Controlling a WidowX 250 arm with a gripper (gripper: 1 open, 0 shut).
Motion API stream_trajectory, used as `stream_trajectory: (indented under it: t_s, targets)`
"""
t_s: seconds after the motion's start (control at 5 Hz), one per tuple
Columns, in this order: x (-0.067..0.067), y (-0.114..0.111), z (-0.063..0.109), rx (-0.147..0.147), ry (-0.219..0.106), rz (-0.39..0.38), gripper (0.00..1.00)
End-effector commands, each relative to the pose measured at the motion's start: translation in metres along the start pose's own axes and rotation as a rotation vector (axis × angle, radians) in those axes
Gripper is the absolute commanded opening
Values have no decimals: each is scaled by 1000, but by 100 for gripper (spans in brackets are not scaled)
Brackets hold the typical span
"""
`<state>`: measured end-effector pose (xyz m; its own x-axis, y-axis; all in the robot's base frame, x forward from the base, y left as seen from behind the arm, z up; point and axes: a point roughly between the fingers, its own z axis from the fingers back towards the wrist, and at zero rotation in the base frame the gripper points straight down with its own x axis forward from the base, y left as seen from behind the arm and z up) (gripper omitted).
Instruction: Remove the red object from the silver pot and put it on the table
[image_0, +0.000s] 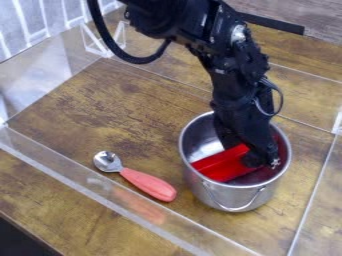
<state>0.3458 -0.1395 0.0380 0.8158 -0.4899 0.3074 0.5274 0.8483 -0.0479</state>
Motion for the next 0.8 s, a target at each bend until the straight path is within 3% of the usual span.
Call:
stream_trajectory:
  t_s: [0.0, 0.4, 0.6]
  targets:
    - [-23, -24, -19, -39, 110, -1, 0]
    - [-23, -14, -20, -58, 138, -20, 0]
    - [-16, -11, -16, -58, 150, -60, 0]
